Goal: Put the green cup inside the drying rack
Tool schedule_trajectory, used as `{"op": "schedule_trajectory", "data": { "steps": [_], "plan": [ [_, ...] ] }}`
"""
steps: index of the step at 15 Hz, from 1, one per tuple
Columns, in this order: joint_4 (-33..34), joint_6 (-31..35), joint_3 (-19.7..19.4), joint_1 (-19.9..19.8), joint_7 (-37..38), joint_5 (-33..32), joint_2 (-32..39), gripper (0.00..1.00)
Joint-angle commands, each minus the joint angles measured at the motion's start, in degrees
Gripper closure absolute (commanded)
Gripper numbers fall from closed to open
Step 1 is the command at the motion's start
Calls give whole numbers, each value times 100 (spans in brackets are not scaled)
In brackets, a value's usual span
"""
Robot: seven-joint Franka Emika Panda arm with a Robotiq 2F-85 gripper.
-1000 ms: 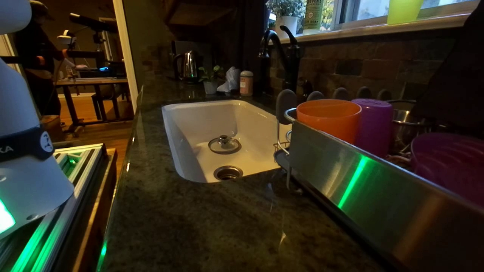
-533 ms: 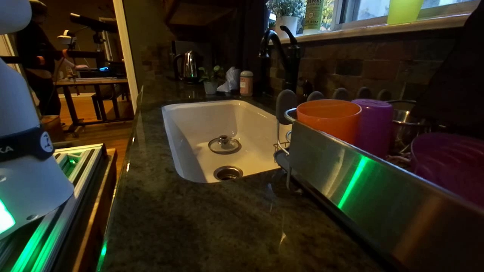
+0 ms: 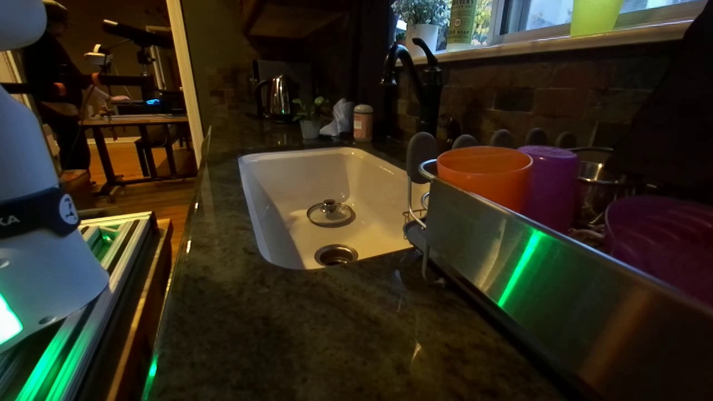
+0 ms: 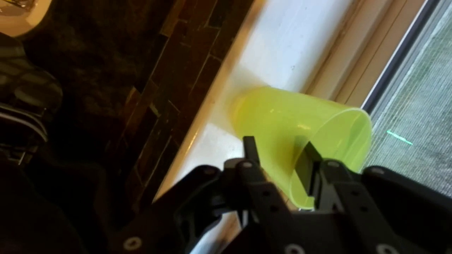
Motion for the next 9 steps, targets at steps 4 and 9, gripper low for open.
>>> {"op": "schedule_trajectory", "data": {
  "steps": [4, 9],
  "plan": [
    [-468, -1051, -31, 87, 40, -238, -689, 100],
    [-1689, -1594, -135, 106, 259, -727, -1838, 99]
  ]
}}
